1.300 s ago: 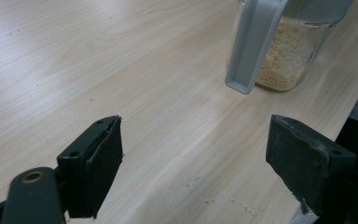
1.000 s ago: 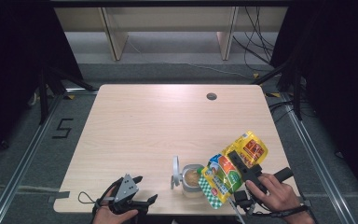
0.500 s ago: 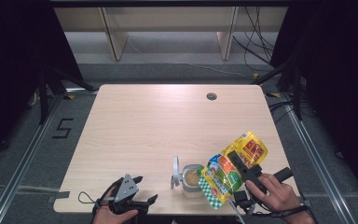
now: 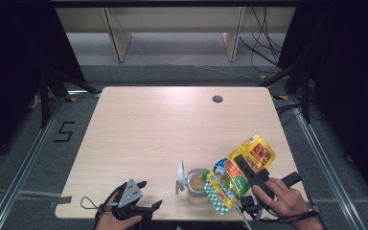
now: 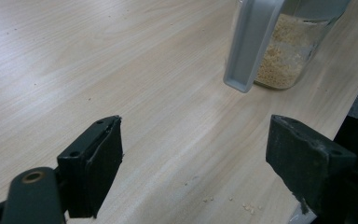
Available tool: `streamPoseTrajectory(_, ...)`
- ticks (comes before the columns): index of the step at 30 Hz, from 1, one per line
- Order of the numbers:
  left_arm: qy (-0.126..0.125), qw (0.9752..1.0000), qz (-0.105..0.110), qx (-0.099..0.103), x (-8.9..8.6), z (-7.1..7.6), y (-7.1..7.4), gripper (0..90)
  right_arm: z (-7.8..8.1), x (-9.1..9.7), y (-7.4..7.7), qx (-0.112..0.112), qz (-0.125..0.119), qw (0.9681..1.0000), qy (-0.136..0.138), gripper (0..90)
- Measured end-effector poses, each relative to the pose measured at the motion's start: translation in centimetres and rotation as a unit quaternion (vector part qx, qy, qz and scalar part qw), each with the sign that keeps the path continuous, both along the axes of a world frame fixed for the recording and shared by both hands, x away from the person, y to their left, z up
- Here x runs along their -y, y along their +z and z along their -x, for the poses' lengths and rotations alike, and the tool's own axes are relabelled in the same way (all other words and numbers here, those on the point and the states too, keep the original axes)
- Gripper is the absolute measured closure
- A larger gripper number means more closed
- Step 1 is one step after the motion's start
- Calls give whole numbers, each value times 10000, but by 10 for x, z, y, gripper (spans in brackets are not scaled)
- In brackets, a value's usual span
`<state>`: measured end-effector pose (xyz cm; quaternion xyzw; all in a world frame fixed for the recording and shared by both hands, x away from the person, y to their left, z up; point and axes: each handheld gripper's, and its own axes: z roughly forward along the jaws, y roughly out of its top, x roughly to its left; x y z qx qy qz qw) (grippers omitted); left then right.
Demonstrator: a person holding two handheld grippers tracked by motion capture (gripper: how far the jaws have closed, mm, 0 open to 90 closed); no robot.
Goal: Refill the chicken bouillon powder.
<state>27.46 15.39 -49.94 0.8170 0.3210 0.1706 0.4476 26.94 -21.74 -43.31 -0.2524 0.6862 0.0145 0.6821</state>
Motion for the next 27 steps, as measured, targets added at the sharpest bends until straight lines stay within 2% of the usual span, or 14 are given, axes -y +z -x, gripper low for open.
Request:
streamPoseTrajectory(6, 2, 10000, 49, -7, 1, 0, 0, 182, 0, 0, 0, -18, -33, 10000, 9, 623)
streamPoseTrajectory(7, 5, 10000, 39, -23, 1, 0, 0, 182, -1, 0, 1, -30, -25, 10000, 76, 624)
streamPoseTrajectory(10, 0, 10000, 44, -8, 0, 0, 0, 182, -3, 2, -1, -87, -244, 9996, 143, 624)
streamPoseTrajectory(11, 9, 10000, 55, -14, 1, 0, 0, 182, -4, 2, -1, -136, -145, 9998, 59, 624)
streamPoseTrajectory(12, 7, 10000, 53, -11, 0, 0, 0, 182, -4, 4, -4, -178, -171, 9997, -6, 625)
streamPoseTrajectory(13, 5, 10000, 53, -10, 1, 0, 0, 182, -4, 4, -3, -111, -88, 9999, 7, 625)
streamPoseTrajectory(15, 0, 10000, -3, -1, 0, 0, 0, 182, -5, 5, -3, -105, -213, 9997, 114, 626)
streamPoseTrajectory(18, 17, 10000, 61, -29, 1, 0, -1, 182, -4, 4, -2, -59, -209, 9997, 121, 631)
streamPoseTrajectory(22, -67, 9999, -53, 69, -1, -1, 1, 182, -2, 2, 0, -74, -47, 9999, 55, 639)
streamPoseTrajectory(23, -71, 9999, -45, 66, -1, -1, 1, 182, -2, 2, 0, -45, -68, 10000, 58, 640)
streamPoseTrajectory(24, 26, 10000, 71, -28, 1, 0, -1, 182, -2, 2, 0, -64, -74, 9999, 77, 640)
streamPoseTrajectory(26, 29, 10000, 82, -24, 1, 0, -1, 182, -3, 3, -1, -115, -159, 9998, 26, 640)
streamPoseTrajectory(27, 11, 10000, 61, -11, 0, 0, -1, 182, -3, 3, 0, -62, -83, 9999, 66, 640)
